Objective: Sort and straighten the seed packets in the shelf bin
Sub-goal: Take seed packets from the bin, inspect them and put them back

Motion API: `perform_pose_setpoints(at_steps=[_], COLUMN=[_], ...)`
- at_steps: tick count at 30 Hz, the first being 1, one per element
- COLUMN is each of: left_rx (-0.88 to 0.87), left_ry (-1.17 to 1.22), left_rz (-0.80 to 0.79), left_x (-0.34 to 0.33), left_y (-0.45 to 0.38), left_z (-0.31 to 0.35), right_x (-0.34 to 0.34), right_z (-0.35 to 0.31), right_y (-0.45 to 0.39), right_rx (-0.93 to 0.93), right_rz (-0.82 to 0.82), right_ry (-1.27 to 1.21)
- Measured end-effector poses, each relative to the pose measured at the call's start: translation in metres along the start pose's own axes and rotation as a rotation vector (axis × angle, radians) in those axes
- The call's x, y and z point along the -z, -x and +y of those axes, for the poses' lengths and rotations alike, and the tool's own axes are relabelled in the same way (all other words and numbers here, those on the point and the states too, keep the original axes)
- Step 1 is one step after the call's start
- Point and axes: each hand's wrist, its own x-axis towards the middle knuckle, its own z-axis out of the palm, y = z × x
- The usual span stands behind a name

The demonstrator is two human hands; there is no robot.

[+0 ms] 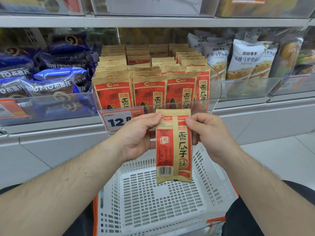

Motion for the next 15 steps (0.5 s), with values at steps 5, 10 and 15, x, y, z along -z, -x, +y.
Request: perform_pose_setpoints(at_steps=[5, 10, 15], left_rx=[0.092, 0.111, 0.112], left_ry=[-0.277, -0.178, -0.012], left_rz=[-0.113, -0.127, -0.097], left_x=[0.002, 0.002, 0.000], left_y=[0.005, 0.006, 0.005], left_z=[0.002, 0.001, 0.003], right_x=[0.004, 0.012, 0.028], right_z=[0.002, -0.002, -0.006], right_y=[-0.003, -0.004, 0.003], right_rx=[-0.014, -0.012, -0.175], right_rz=[0.062, -0.049, -0.441], right_ry=[-0.051, -0.004, 0.166])
